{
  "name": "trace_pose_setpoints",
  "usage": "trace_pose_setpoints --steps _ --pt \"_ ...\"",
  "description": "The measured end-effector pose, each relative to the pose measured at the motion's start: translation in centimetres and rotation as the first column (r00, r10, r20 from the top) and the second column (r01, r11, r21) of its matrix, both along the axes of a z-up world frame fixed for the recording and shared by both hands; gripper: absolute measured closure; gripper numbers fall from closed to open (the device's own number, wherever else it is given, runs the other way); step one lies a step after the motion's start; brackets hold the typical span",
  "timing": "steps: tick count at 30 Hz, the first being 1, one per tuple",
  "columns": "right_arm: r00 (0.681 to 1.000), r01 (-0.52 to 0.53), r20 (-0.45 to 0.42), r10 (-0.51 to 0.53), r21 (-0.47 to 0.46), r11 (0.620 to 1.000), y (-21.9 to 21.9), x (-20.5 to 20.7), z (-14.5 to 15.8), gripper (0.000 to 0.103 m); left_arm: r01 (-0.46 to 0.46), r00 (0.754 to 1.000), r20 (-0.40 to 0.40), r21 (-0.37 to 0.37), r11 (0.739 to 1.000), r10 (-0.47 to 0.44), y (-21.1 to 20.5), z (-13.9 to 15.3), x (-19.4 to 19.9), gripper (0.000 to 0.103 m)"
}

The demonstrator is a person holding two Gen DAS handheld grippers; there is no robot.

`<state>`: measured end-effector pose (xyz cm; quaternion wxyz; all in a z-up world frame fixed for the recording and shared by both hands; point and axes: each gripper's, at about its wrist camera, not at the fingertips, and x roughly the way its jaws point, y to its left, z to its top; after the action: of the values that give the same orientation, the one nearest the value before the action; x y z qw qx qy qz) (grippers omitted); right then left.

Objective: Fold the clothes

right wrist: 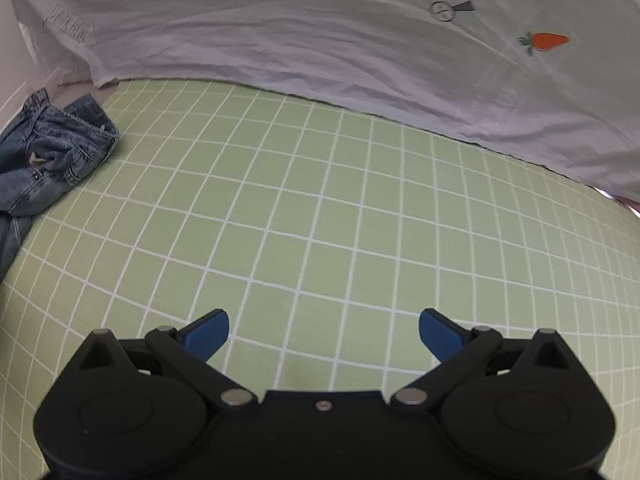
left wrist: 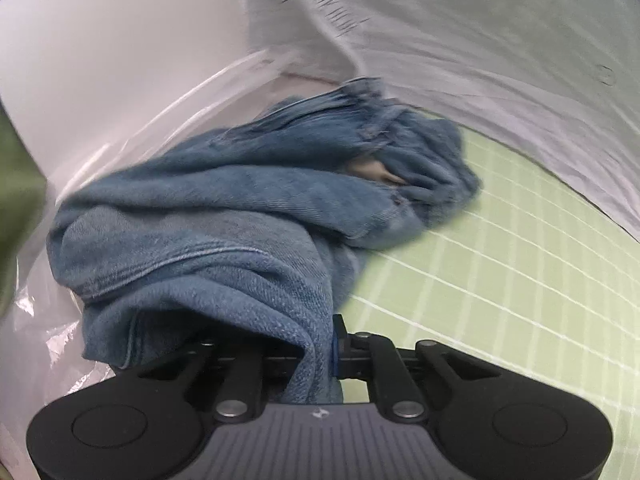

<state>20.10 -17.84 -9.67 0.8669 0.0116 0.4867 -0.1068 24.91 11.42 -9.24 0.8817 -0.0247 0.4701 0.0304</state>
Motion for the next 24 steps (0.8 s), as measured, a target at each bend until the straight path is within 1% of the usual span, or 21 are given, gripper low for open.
trace_pose_setpoints --steps 2,4,5,7,9,10,12,15,17,18,19,20,21,22,23,24 --pt "1.000 0.014 0.018 -0.014 0.005 1.000 -0.6 -1.0 0.6 0.000 0.038 0.999 0.018 -0.025 0.999 -0.037 -1.2 1.0 -1.5 0.093" --pt "0.999 0.028 0.039 -0.029 0.012 1.000 -1.2 -2.1 1.2 0.001 0.083 0.996 0.035 -0.017 0.996 -0.082 -3.0 1.9 -3.0 0.093" --pt "0.998 0.035 0.052 -0.036 0.018 0.999 -1.5 -2.8 1.5 0.000 0.108 0.993 0.042 -0.027 0.994 -0.106 -4.0 2.4 -3.8 0.093" --pt "0.996 0.051 0.075 -0.052 0.025 0.998 -2.1 -4.4 2.1 0.001 0.167 0.985 0.048 -0.062 0.984 -0.164 -6.3 3.1 -5.7 0.093" --pt "0.993 0.069 0.096 -0.071 0.028 0.997 -3.0 -6.3 2.6 0.001 0.241 0.970 0.051 -0.084 0.967 -0.238 -9.2 3.7 -7.7 0.093" --pt "0.991 0.080 0.103 -0.083 0.031 0.996 -3.7 -7.4 2.9 0.001 0.284 0.959 0.049 -0.095 0.954 -0.280 -10.8 4.0 -8.9 0.093" --pt "0.987 0.105 0.115 -0.108 0.035 0.994 -5.1 -9.7 3.4 0.001 0.366 0.930 0.039 -0.136 0.920 -0.364 -14.1 4.3 -11.2 0.093" --pt "0.980 0.160 0.115 -0.163 0.034 0.987 -8.0 -13.7 3.6 0.001 0.480 0.874 0.025 -0.200 0.854 -0.485 -19.1 4.6 -15.1 0.093" --pt "0.974 0.199 0.101 -0.201 0.031 0.980 -9.9 -16.0 3.3 0.001 0.535 0.837 0.010 -0.224 0.815 -0.547 -22.0 4.8 -17.5 0.092" --pt "0.971 0.218 0.094 -0.220 0.030 0.976 -10.8 -17.0 3.2 0.001 0.545 0.829 0.006 -0.238 0.804 -0.560 -22.9 4.9 -18.4 0.089" --pt "0.967 0.237 0.087 -0.238 0.029 0.971 -11.7 -18.1 3.1 0.001 0.546 0.826 0.005 -0.253 0.799 -0.564 -23.6 5.1 -19.3 0.086" --pt "0.964 0.251 0.082 -0.253 0.031 0.967 -12.6 -19.1 3.0 0.001 0.538 0.829 0.002 -0.270 0.798 -0.559 -23.9 5.2 -20.0 0.083" --pt "0.961 0.263 0.078 -0.265 0.035 0.964 -13.5 -20.0 3.1 0.001 0.520 0.840 -0.002 -0.285 0.805 -0.543 -23.9 5.5 -20.5 0.081" --pt "0.959 0.272 0.071 -0.274 0.040 0.962 -14.3 -20.8 3.1 0.001 0.497 0.854 -0.006 -0.293 0.817 -0.521 -23.6 5.7 -20.9 0.077" --pt "0.958 0.277 0.063 -0.280 0.048 0.960 -15.0 -21.4 3.0 0.001 0.470 0.870 -0.007 -0.291 0.834 -0.493 -23.1 6.0 -21.1 0.067" --pt "0.958 0.279 0.057 -0.282 0.056 0.959 -15.4 -21.8 3.0 0.001 0.441 0.887 -0.004 -0.284 0.851 -0.461 -22.6 6.3 -21.2 0.060"
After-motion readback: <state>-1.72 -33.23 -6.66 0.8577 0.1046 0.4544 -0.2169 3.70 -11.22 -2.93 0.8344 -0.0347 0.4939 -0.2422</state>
